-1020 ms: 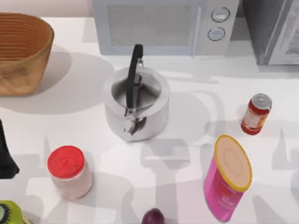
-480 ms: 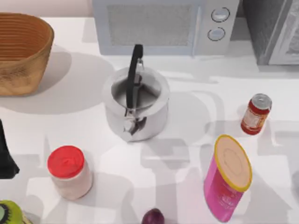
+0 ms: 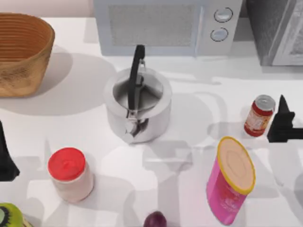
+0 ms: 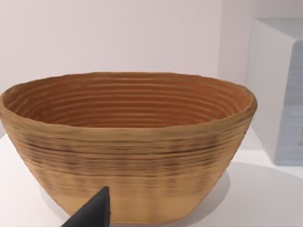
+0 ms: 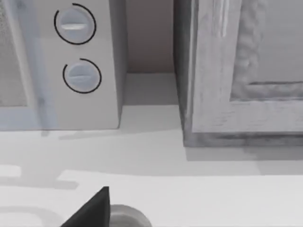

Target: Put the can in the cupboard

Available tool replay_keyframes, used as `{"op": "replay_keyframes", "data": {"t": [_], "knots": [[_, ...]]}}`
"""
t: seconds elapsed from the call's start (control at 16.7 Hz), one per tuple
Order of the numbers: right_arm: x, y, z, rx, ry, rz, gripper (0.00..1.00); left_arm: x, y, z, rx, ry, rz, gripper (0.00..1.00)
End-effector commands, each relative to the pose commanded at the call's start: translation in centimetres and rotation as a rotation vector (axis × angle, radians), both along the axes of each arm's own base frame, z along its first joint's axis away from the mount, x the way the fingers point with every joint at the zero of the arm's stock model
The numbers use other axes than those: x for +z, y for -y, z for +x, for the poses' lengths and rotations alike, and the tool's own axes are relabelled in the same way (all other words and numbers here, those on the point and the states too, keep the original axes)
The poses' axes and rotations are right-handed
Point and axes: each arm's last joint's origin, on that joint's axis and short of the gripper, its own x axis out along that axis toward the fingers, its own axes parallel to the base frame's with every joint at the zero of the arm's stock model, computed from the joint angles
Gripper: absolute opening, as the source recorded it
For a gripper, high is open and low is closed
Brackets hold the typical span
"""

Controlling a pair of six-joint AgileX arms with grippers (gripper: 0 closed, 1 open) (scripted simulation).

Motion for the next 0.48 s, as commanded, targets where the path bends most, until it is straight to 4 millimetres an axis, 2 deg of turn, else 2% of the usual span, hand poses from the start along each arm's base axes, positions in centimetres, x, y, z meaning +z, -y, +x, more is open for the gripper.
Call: {"op": "replay_keyframes", "data": {"t": [0.48], "knots": [[-5.1,-3.6,1.4,-0.008,-0.029,-0.007,1.00,0.0,0.0,0.0,0.000,0.000,0.000,1.00]]}}
